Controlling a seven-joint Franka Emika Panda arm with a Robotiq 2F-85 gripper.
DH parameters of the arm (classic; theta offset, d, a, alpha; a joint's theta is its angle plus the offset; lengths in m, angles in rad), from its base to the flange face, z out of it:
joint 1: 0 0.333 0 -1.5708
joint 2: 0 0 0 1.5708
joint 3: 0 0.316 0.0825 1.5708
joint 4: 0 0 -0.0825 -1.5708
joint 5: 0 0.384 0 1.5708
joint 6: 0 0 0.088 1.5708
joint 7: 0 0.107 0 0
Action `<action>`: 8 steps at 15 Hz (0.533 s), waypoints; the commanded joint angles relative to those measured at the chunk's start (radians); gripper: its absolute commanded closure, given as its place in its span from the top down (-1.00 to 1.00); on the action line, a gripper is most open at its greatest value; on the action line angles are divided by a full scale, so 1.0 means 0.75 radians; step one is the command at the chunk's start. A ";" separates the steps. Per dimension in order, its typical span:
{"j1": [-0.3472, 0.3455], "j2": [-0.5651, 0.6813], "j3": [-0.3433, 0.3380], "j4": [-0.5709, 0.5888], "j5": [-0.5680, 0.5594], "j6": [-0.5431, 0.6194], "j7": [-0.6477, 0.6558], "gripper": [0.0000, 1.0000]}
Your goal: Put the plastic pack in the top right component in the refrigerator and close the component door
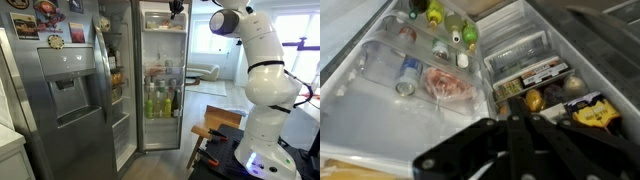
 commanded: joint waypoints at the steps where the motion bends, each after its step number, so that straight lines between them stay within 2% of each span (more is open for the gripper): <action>1: 0.002 -0.078 0.037 -0.077 0.024 -0.184 -0.082 -0.99; 6: 0.026 -0.096 0.043 -0.070 -0.016 -0.442 -0.217 -0.99; 7: 0.033 -0.098 0.036 -0.068 -0.032 -0.477 -0.236 -0.47; 8: 0.035 -0.095 0.031 -0.062 -0.045 -0.497 -0.245 -0.46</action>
